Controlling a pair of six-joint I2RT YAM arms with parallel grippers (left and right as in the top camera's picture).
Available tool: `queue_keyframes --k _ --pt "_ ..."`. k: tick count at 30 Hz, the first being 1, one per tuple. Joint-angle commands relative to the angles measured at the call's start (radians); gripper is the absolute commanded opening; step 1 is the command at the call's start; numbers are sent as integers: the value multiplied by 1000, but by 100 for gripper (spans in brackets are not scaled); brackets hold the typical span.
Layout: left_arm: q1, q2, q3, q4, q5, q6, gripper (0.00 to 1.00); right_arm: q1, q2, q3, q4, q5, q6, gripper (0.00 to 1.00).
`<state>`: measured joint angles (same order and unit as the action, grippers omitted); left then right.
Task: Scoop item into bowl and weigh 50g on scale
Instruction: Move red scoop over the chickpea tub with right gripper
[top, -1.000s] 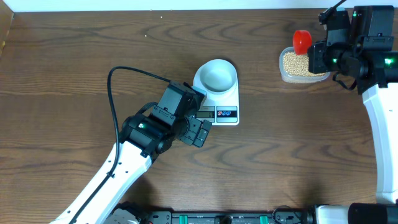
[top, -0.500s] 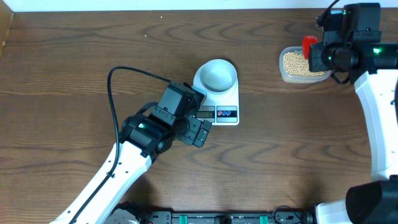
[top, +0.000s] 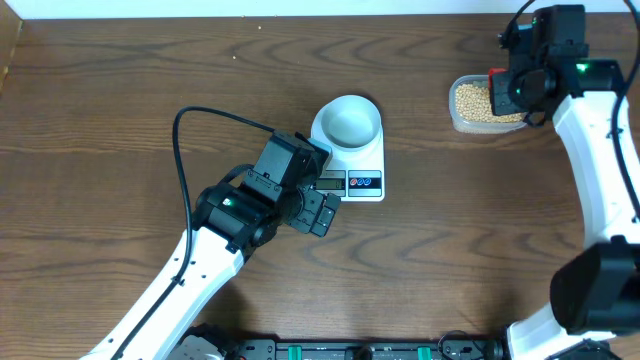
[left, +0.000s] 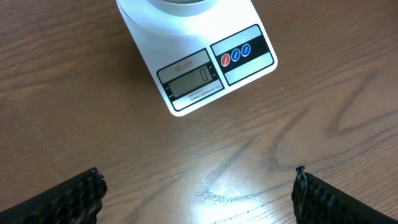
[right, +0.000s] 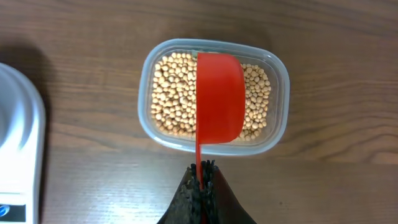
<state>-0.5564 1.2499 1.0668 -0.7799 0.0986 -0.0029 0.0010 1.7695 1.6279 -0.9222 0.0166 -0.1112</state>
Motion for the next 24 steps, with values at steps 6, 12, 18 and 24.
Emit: queue_keyframes --k 6,12,18,24 --pt "3 -3 6 -2 -6 -1 98 -22 56 25 24 49 -10 1" --pt "3 -3 6 -2 -6 -1 98 -41 84 24 31 85 -10 1" --pt "3 -3 6 -2 -6 -1 98 -48 127 21 40 81 -10 1" --pt "3 -3 6 -2 -6 -1 98 -50 154 18 37 46 6 1"
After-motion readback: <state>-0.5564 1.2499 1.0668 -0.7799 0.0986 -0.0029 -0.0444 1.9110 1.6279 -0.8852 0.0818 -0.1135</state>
